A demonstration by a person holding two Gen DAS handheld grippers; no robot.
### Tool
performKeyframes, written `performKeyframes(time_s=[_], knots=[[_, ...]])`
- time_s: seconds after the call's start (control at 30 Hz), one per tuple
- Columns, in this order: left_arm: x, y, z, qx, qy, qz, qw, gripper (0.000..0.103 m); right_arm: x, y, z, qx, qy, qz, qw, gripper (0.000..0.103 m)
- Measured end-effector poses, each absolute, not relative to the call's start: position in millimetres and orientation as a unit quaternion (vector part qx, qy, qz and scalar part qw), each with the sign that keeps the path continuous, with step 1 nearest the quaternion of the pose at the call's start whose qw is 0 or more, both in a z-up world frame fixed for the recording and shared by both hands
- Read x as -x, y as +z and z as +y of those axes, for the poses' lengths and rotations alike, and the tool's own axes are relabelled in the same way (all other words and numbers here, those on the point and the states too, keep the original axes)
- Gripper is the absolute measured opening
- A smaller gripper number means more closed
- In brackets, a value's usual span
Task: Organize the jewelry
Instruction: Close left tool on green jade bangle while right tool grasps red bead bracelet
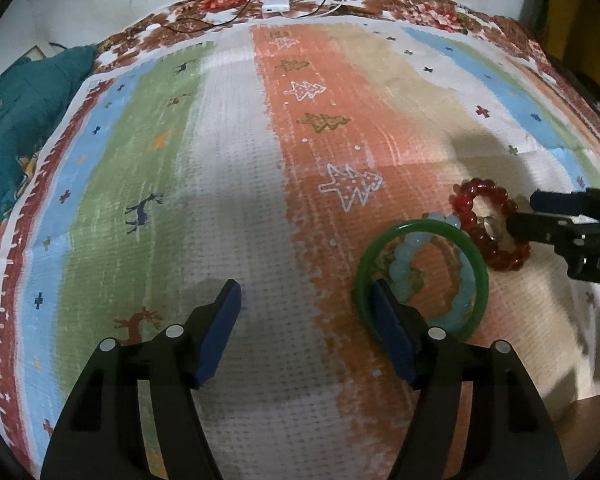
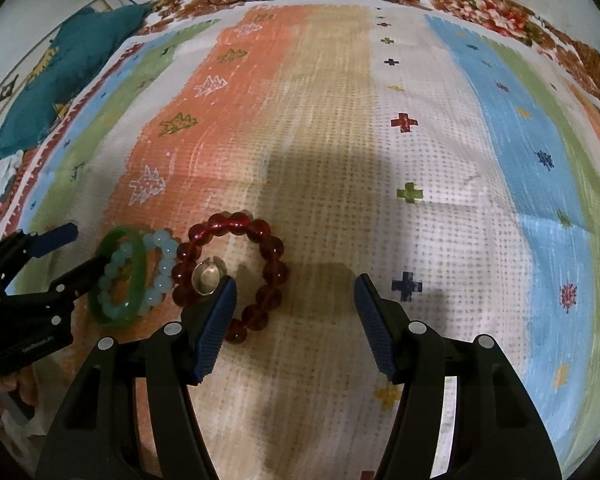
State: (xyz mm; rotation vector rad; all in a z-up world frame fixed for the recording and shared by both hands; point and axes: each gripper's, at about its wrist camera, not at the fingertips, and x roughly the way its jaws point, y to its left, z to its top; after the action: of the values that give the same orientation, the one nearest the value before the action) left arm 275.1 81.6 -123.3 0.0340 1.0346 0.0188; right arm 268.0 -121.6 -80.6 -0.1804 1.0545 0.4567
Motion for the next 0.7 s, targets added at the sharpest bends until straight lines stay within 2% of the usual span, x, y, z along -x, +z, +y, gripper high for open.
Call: performKeyframes(time_s=[0.2,0.23,0.3,0.37,0.4,0.43,0.47,0.7], knots=[[-275,-126,78,-0.031,0.010,0.493,0.869,0.065,-266,-84,-117,0.112,0.212,0.493,0.836,0.061],[-274,-126,78,-0.031,0.007,0.493,0.869,0.062,-266,-84,-117,0.116,0.209,0.493,0.836,0.057],[-274,-126,77,-0.026,0.004,0.497,0.867,0.050,-265,-84,-116,0.127,0.210,0.493,0.835,0.044],[-275,-126,74,-0.029,0.003,0.501,0.865,0.024,-262,-86,-113,0.132,0.226,0.494,0.829,0.024],[-275,-126,73,-0.030,0.002,0.503,0.864,0.019,-261,-86,-112,0.135,0.232,0.495,0.827,0.020],[-275,-127,73,-0.031,0.001,0.505,0.863,0.011,-260,-87,-110,0.140,0.234,0.495,0.825,0.020],[-275,-127,73,-0.032,0.001,0.506,0.862,0.007,-259,-87,-109,0.145,0.234,0.493,0.825,0.020],[-273,-123,72,-0.032,0.003,0.509,0.860,0.007,-257,-86,-113,0.137,0.241,0.490,0.827,0.019]])
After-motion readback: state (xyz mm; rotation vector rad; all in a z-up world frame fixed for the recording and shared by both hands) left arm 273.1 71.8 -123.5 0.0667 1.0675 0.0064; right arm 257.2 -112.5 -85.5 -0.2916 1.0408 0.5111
